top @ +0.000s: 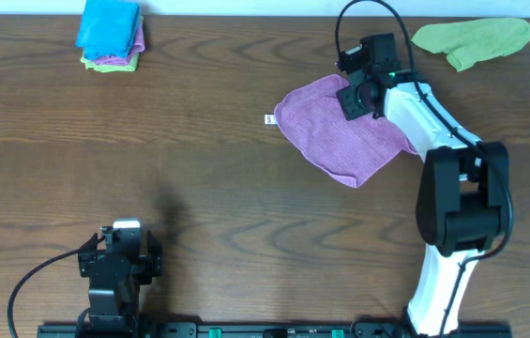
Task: Fold the cloth
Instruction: 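Grasp the purple cloth's right corner with the right gripper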
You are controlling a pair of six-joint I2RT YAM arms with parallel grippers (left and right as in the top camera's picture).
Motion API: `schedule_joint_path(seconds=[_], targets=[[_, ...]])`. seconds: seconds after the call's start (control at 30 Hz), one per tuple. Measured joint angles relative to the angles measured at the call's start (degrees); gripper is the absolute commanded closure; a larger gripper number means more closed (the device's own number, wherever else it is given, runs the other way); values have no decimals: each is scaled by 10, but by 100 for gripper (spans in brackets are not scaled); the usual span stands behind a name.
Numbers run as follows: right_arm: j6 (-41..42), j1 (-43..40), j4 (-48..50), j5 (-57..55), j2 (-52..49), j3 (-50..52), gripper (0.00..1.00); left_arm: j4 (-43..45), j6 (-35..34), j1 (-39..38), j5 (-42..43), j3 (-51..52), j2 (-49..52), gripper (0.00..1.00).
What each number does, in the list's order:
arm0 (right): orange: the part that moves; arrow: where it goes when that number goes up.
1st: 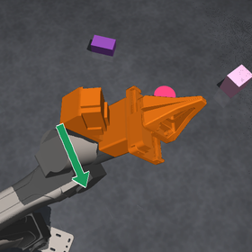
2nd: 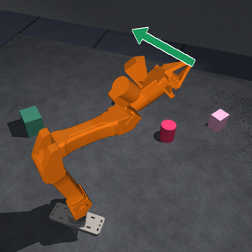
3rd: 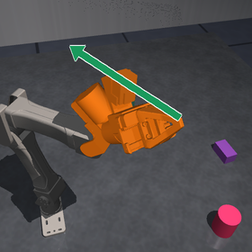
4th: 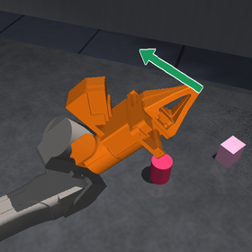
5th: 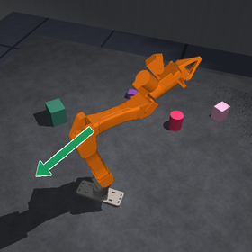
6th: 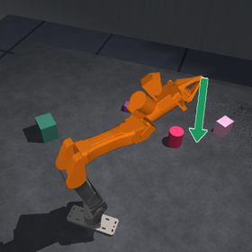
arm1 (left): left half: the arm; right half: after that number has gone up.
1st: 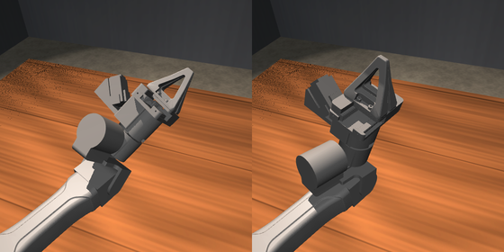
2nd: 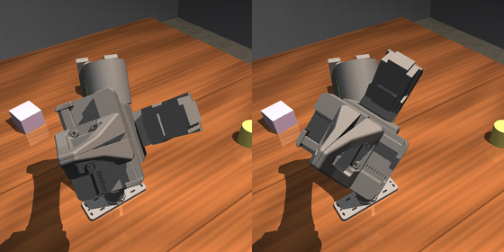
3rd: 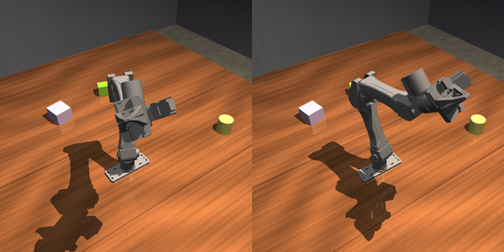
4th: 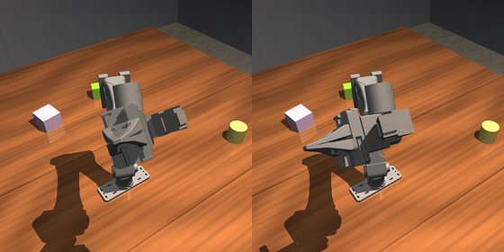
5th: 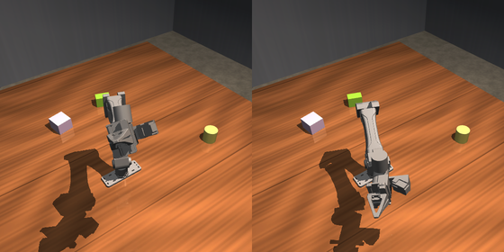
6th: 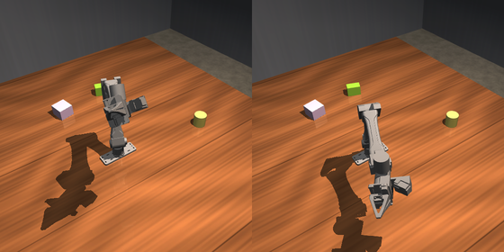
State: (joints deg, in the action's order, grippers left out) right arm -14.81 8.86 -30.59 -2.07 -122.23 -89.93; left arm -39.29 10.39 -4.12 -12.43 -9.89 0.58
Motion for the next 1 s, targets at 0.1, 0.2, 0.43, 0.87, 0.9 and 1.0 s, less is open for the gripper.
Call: schedule_joint_path(seconds=[0.1, 0.2, 0.43, 0.87, 0.9, 1.0], targets=[[-2, 0, 0, 1, -3, 0, 51, 0, 0, 0, 0, 0, 0, 5], [-4, 0, 6, 3, -3, 0, 68, 0, 0, 0, 0, 0, 0, 5], [-4, 0, 15, 21, -6, 0, 71, 0, 0, 0, 0, 0, 0, 5], [-3, 0, 33, 42, -12, 0, 99, 0, 0, 0, 0, 0, 0, 5], [1, 0, 39, 40, -12, 0, 99, 0, 0, 0, 0, 0, 0, 5], [13, -2, 58, 28, -12, 0, 99, 0, 0, 0, 0, 0, 0, 5]])
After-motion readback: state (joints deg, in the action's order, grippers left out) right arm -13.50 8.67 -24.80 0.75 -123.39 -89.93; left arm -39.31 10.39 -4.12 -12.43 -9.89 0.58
